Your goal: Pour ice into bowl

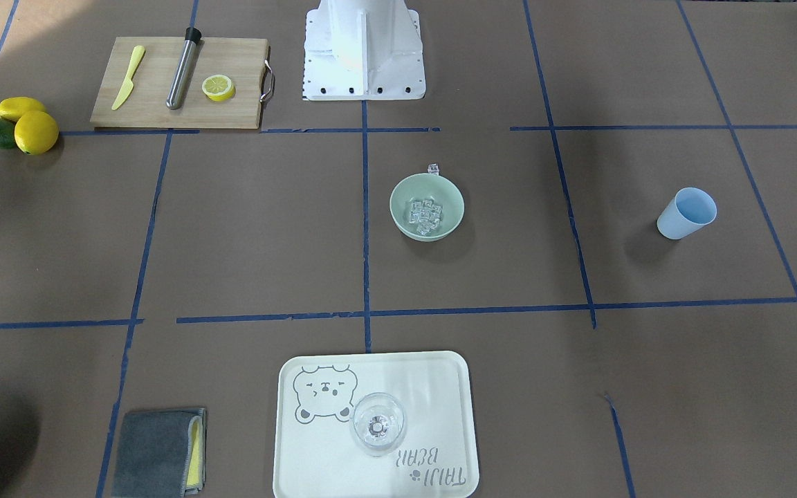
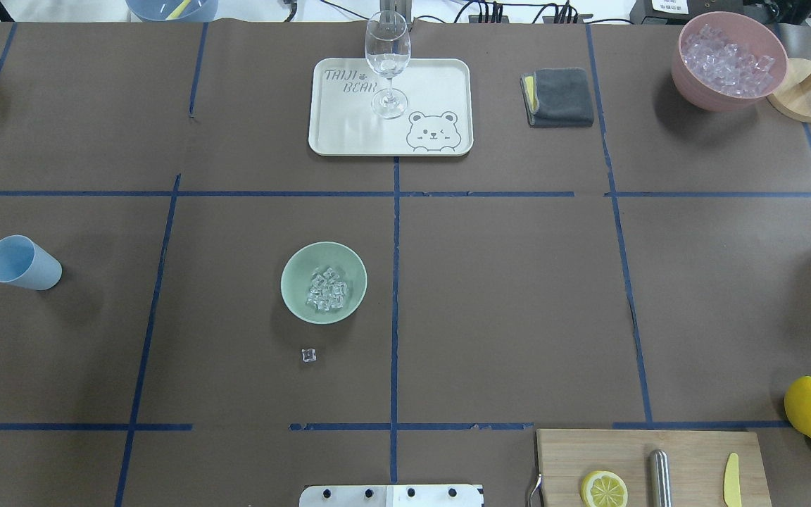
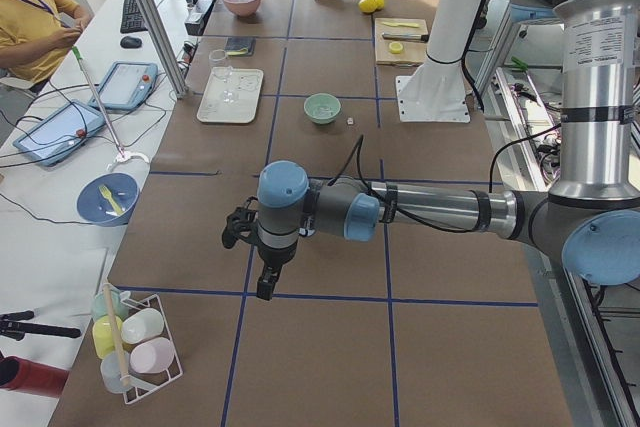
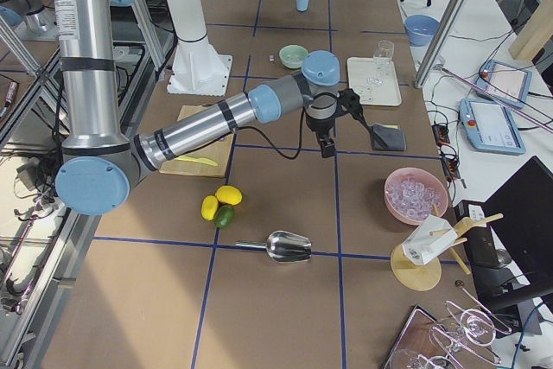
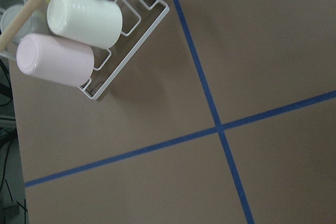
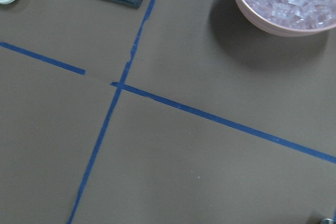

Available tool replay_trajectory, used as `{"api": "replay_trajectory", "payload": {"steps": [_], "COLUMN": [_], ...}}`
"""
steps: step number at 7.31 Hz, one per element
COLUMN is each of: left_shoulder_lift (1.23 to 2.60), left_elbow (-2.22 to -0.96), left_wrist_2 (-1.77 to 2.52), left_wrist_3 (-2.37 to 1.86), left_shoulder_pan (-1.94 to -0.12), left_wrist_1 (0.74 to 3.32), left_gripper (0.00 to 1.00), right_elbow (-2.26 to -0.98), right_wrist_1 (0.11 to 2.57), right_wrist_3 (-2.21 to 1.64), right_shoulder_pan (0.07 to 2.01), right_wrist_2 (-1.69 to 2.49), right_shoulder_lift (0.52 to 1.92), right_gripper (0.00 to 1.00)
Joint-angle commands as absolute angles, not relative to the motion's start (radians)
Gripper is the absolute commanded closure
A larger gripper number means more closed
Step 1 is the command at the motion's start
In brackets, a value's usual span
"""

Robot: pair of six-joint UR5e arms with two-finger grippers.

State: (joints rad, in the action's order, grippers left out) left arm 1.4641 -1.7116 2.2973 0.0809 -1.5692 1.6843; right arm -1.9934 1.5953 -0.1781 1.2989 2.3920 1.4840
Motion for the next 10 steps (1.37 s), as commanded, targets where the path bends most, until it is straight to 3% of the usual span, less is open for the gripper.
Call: {"api": "replay_trajectory", "payload": {"steps": [1,4,6,8,10], "left_shoulder_lift": [1.442,1.448,1.456,1.459,1.459], "left_elbow": [-1.697,-1.716,-1.717,-1.72,-1.72], "left_wrist_2": [2.379,2.381,2.381,2.381,2.382], "left_wrist_3": [0.084,0.086,0.086,0.087,0.087], "left_shoulder_pan": [-1.577,-1.577,-1.575,-1.575,-1.575], "left_wrist_1": [1.663,1.67,1.672,1.674,1.677], "left_gripper": [0.0,0.0,0.0,0.0,0.0], "right_elbow": [-2.002,-2.019,-1.964,-1.724,-1.497], "right_wrist_1": [1.592,1.583,1.588,1.586,1.562], "right_wrist_3": [-0.336,-0.873,-1.062,-1.199,-1.248], "right_shoulder_pan": [1.13,0.843,0.647,0.527,0.448], "right_wrist_2": [2.391,2.251,1.994,1.843,1.74], "right_shoulder_lift": [1.306,1.082,0.95,0.745,0.625], "right_gripper": [0.0,0.0,0.0,0.0,0.0]}}
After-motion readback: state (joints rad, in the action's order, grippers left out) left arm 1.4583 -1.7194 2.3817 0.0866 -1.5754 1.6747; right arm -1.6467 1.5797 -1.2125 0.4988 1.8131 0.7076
